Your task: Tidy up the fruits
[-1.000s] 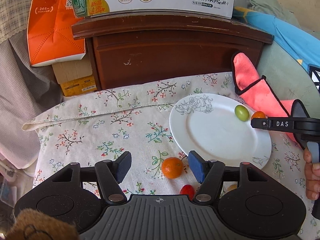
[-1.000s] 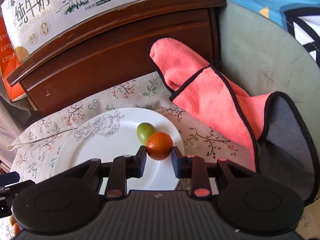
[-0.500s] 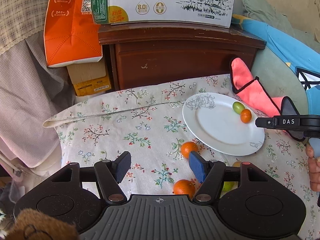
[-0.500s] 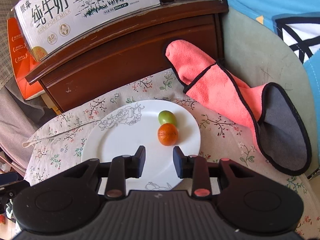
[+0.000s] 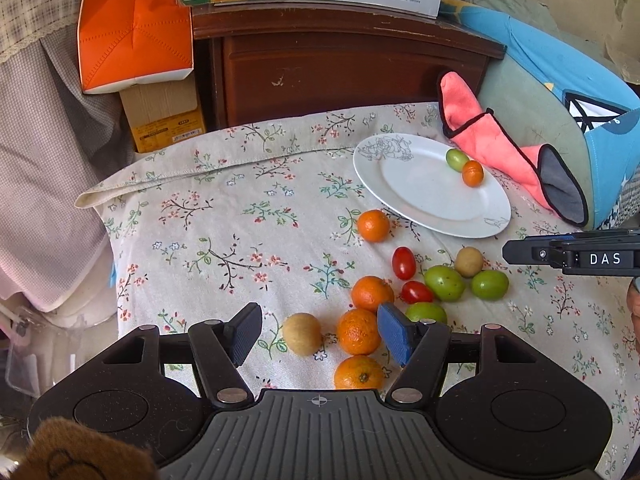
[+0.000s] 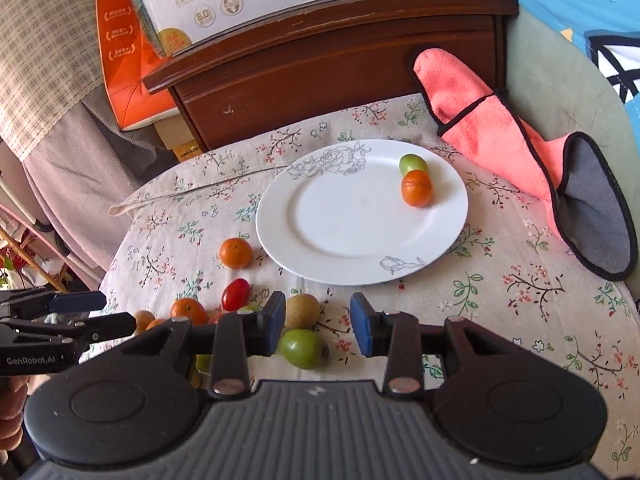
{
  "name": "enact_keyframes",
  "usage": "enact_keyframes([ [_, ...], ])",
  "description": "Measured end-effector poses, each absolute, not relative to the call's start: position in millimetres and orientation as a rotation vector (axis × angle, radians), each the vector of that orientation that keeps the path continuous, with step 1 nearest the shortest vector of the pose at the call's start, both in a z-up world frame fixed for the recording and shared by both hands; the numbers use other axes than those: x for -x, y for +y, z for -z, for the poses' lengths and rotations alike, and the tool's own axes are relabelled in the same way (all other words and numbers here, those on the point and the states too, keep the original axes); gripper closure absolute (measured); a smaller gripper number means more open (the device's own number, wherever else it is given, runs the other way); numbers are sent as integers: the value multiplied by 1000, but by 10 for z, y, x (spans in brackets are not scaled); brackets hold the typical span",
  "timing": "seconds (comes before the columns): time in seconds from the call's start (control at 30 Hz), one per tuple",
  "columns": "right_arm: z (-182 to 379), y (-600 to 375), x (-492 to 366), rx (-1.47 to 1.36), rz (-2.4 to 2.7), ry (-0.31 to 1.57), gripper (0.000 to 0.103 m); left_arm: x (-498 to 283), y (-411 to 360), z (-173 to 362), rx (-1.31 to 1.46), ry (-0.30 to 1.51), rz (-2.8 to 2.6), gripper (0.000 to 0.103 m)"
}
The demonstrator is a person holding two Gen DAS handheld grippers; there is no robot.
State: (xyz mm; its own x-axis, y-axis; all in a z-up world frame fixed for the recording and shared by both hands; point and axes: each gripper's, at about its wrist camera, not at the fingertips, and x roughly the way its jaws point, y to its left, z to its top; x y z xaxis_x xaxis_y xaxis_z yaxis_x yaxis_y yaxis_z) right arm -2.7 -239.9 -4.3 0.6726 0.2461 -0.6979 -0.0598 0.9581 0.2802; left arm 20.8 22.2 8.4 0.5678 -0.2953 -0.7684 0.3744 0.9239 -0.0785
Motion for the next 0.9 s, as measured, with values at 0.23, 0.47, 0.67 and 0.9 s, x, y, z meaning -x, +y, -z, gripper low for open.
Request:
enact_keyframes([
  [0.23, 190, -2263, 48, -165, -218, 877, 66, -187, 245, -9, -106, 912, 422, 39],
  [0.47, 262, -2208, 12, -139, -221, 907, 66, -279, 370, 46, -67, 929, 347, 40],
  [0.67, 318, -2127, -16, -108, -229, 928, 66, -304, 336, 97, -78, 937, 344, 44],
  [0.9, 340, -2083, -24, -86, -230, 927, 65, -330, 343, 158, -68, 951, 338, 55],
])
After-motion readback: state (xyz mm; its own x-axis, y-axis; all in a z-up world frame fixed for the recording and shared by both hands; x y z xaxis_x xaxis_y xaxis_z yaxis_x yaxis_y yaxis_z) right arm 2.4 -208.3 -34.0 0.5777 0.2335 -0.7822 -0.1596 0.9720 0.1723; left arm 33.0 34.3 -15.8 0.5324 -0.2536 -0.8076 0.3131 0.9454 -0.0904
